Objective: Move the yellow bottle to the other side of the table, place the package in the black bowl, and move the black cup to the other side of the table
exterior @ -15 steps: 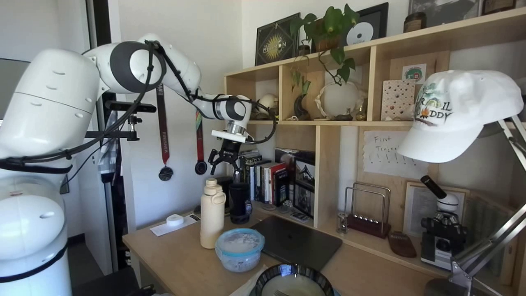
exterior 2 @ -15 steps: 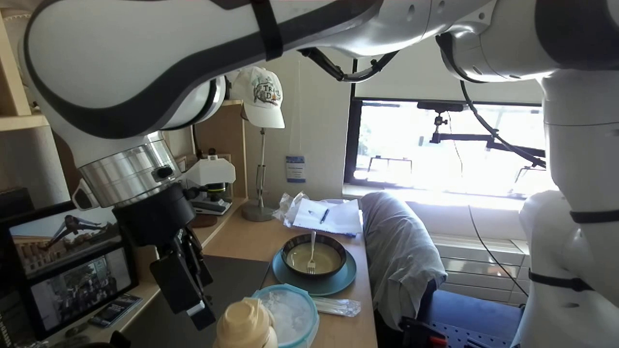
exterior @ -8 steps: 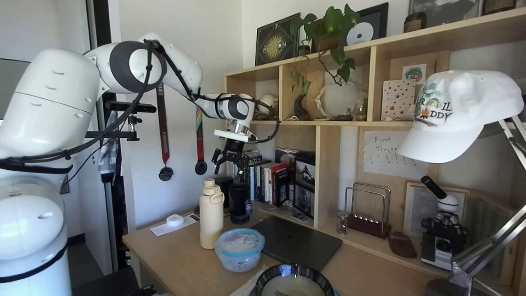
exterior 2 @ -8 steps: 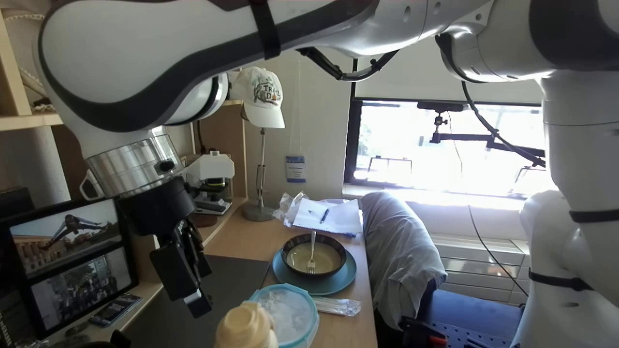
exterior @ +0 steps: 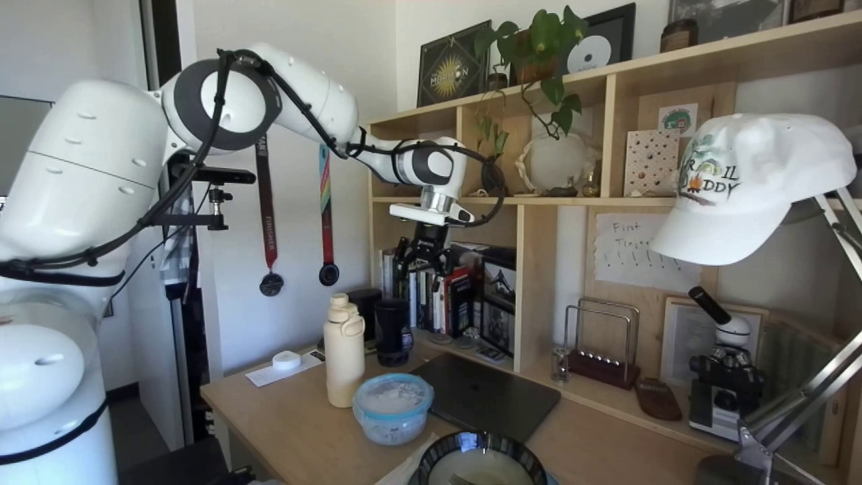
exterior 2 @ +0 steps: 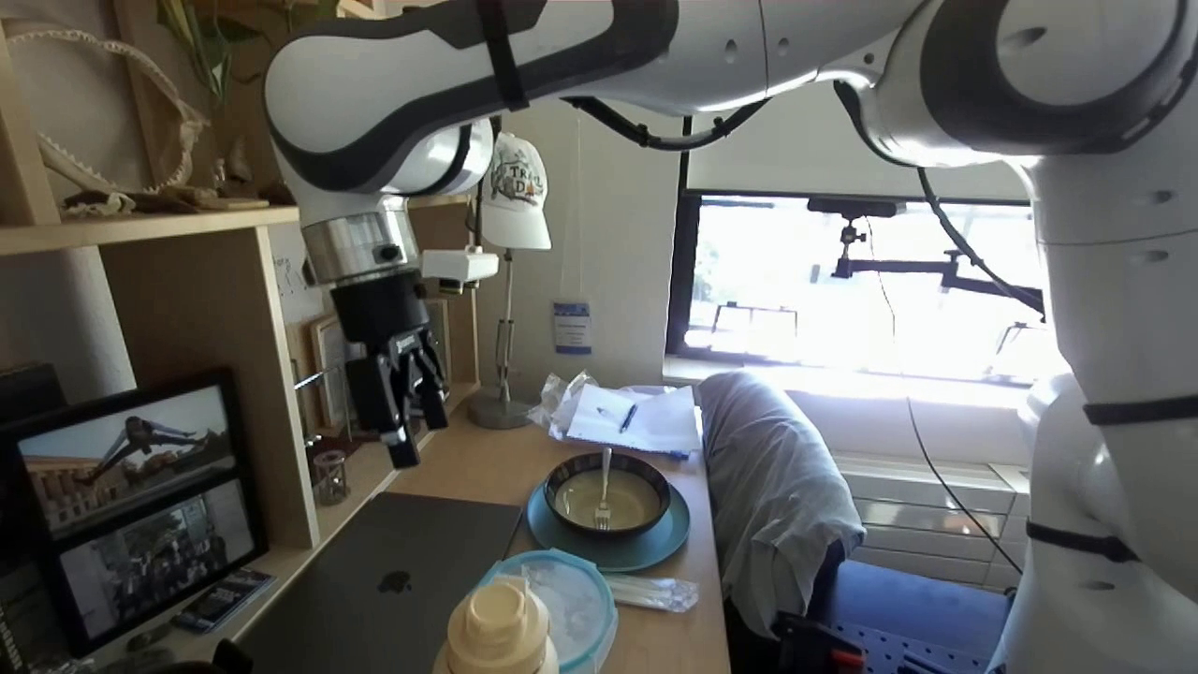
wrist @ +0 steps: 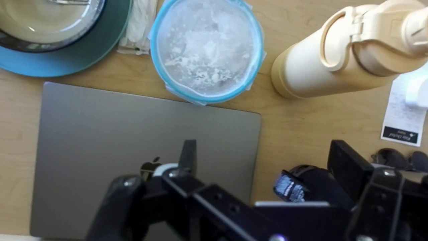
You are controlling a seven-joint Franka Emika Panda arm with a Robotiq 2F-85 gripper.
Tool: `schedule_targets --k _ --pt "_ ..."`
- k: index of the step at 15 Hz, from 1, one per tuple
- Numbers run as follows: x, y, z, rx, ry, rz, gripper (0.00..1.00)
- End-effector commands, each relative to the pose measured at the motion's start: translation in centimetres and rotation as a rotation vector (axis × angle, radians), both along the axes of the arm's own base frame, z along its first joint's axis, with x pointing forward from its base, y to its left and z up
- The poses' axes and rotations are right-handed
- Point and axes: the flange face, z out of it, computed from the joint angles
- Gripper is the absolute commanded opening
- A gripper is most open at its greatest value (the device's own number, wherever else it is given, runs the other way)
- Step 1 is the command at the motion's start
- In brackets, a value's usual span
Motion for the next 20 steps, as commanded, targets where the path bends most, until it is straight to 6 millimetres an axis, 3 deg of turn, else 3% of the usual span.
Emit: schedule_targets --k 1,5,9,12,16,20 --pt "0.1 -6.3 -1.3 0.03 0.007 -0.187 1.0" --pt "-1.4 -12.9 -4.1 0.064 0.041 -0.342 1.0" --pt "-3.9 -16.6 -6.8 0.081 0.098 -0.477 1.0" --pt "-5.7 -16.6 -8.9 0.101 0.167 -0.562 1.0" --pt "-7.8 -14.6 -11.8 0.11 0.247 -0.654 1.0" --pt "-10.5 -14.7 -14.9 0.074 0.29 -0.75 1.0"
